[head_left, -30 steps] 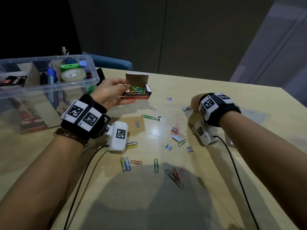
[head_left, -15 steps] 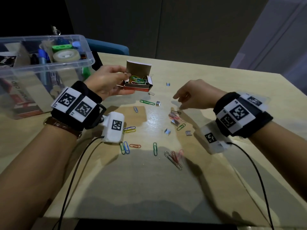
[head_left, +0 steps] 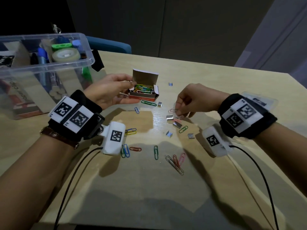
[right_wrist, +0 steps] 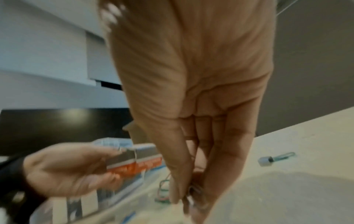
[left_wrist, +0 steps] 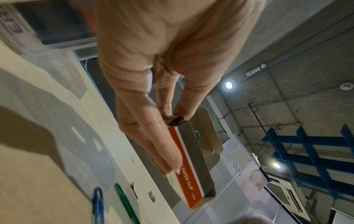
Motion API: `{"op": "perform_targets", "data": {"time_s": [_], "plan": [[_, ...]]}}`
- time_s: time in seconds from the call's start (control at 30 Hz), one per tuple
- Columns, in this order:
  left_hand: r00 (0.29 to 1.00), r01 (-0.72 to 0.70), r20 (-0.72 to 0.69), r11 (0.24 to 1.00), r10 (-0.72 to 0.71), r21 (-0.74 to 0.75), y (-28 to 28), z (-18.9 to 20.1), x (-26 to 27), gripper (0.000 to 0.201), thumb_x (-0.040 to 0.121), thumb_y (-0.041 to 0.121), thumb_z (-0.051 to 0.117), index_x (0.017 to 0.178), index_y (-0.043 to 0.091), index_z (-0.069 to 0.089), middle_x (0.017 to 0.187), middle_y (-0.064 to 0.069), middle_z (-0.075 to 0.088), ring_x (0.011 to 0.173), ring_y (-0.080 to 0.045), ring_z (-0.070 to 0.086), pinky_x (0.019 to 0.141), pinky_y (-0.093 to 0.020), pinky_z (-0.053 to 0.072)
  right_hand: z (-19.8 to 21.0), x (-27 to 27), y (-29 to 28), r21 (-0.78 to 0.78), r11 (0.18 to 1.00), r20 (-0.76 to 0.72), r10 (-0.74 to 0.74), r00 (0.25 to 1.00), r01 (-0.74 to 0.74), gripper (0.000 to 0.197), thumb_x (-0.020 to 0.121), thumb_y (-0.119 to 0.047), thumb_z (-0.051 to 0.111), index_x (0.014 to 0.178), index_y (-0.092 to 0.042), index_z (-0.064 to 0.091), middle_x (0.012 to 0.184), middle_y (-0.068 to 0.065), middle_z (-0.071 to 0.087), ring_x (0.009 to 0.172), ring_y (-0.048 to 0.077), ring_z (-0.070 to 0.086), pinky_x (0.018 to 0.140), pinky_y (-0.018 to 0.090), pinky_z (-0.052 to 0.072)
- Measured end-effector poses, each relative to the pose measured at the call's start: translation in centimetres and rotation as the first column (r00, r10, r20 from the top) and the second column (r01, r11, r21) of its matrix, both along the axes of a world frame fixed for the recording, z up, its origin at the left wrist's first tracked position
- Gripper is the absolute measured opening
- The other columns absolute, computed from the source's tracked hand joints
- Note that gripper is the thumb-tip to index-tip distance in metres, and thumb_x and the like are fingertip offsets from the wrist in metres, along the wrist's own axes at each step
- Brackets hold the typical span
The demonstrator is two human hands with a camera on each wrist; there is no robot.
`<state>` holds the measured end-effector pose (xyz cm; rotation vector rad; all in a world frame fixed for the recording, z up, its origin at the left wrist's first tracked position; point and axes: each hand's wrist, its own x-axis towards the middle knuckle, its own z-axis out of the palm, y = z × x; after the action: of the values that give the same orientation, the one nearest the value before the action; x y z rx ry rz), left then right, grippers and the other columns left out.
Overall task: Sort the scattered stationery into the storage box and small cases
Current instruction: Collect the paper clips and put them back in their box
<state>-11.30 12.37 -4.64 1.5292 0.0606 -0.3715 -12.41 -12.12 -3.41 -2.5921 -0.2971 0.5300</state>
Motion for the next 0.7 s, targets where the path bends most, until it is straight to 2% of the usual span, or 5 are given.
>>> {"op": "perform_targets", "data": {"time_s": [0.2,0.33,0.43,0.53,0.7], "plan": [[1.0,0.001,0.0,1.0,-0.001,-0.019,-0.4,0.2,-0.3,0.01,0.095,0.007,0.053,0.09,0.011,0.06,0.097,-0.017,0.067,0.077,-0.024,0.072,0.061,-0.03,0.061,3.7,-0.7,-0.4,0.312,0.95,-0.014,-0.007,1.0,0.011,0.013,0.079,-0.009,0.075,0.091,-0.005,0.071,0.076,0.006,0.075,0.07,0.01,0.071,0.058,0.016,0.053],[1.0,0.005,-0.001,1.0,-0.005,-0.027,-0.7,0.0,-0.5,0.008,0.094,0.007,0.055,0.093,0.011,0.062,0.096,-0.018,0.068,0.072,-0.024,0.072,0.065,-0.033,0.061,4.0,-1.0,1.7,0.437,0.894,0.18,0.017,0.984,-0.096,0.015,0.078,-0.008,0.077,0.09,-0.002,0.072,0.075,0.006,0.075,0.072,0.014,0.073,0.063,0.02,0.057],[1.0,0.015,0.019,0.999,-0.014,-0.03,-1.0,-0.1,-0.7,0.01,0.095,0.006,0.055,0.091,0.011,0.062,0.093,-0.018,0.067,0.07,-0.024,0.071,0.069,-0.035,0.06,3.0,-0.4,4.2,0.366,0.913,0.453,-0.002,0.891,-0.183,0.011,0.075,-0.009,0.082,0.083,-0.006,0.074,0.065,-0.003,0.071,0.063,0.009,0.07,0.063,0.016,0.056],[1.0,0.0,0.02,0.999,0.001,-0.051,-1.2,-0.1,-0.8,0.012,0.097,0.005,0.052,0.092,0.01,0.061,0.097,-0.019,0.064,0.077,-0.03,0.068,0.069,-0.034,0.06,2.3,0.6,5.6,0.277,0.938,0.579,0.011,0.815,-0.209,0.009,0.075,-0.012,0.083,0.079,-0.013,0.075,0.064,-0.01,0.067,0.066,0.007,0.067,0.063,0.013,0.053],[0.997,-0.07,0.013,0.994,0.072,-0.08,-1.3,-0.1,-0.7,0.012,0.097,0.006,0.052,0.091,0.01,0.061,0.093,-0.016,0.066,0.071,-0.024,0.069,0.064,-0.031,0.061,2.2,1.0,5.4,0.081,0.978,0.649,0.094,0.755,-0.192,0.007,0.077,-0.024,0.08,0.082,-0.02,0.078,0.076,-0.005,0.074,0.068,0.006,0.068,0.072,0.034,0.057]]}}
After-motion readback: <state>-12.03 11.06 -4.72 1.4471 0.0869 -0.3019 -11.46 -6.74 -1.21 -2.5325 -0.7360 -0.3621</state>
